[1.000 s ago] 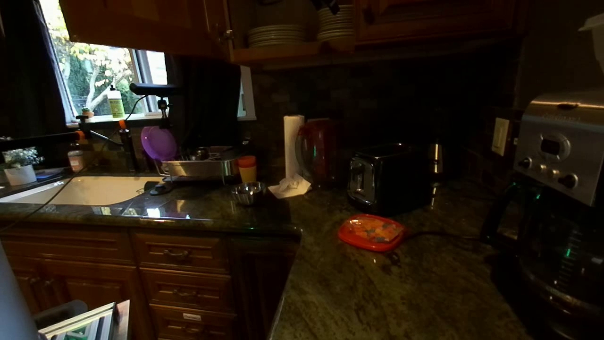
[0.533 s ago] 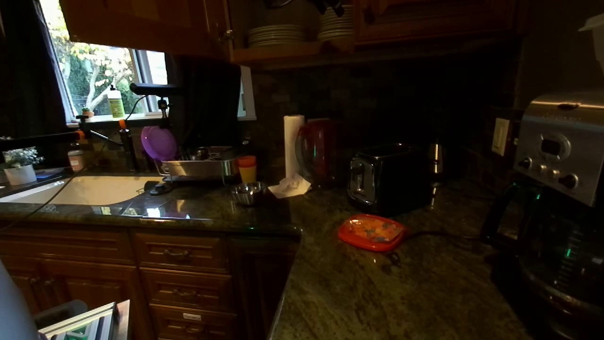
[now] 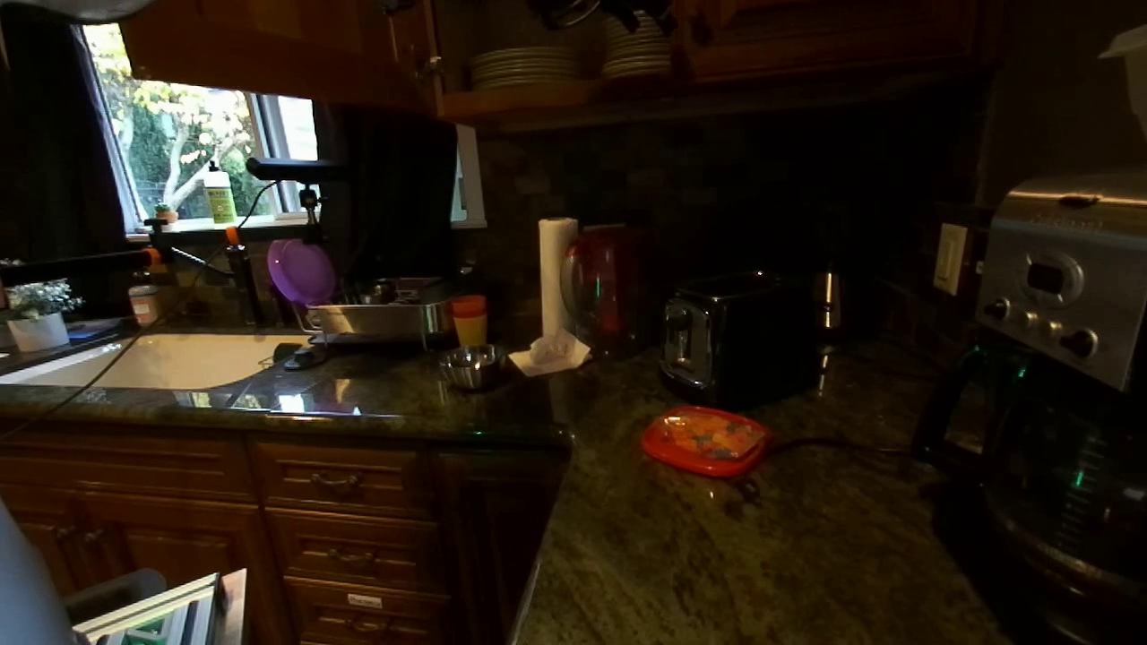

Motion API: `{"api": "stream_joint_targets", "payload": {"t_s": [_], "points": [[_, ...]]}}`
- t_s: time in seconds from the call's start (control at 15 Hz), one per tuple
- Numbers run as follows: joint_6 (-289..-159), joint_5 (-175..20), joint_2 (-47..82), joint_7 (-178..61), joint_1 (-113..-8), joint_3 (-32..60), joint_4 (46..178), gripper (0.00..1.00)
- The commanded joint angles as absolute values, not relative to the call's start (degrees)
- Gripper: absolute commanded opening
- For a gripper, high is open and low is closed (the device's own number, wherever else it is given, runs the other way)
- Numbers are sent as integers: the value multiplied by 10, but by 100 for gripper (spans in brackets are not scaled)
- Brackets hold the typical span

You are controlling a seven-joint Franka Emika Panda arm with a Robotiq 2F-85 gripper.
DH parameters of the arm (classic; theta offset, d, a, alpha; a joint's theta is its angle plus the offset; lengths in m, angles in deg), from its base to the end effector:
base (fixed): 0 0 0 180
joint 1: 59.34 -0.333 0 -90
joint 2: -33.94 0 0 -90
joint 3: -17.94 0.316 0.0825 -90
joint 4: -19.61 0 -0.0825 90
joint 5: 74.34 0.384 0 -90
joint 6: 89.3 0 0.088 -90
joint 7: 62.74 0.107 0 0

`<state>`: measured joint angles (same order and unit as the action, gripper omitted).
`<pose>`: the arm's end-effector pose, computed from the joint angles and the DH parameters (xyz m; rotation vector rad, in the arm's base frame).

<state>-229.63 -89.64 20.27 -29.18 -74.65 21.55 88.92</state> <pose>0.6299 0.2077 0.7660 -2.5615 0.1960 -1.4119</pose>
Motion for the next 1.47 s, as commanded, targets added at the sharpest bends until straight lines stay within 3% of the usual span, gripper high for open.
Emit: {"api": "stream_joint_targets", "payload": {"t_s": [0.0, 0.73, 1.4], "points": [[-2291, -950, 134, -276, -759, 200, 794, 100], [-2227, -1099, 44, -151, -809, 113, 658, 100], [-2137, -1189, 170, 33, -853, 57, 825, 100]]}}
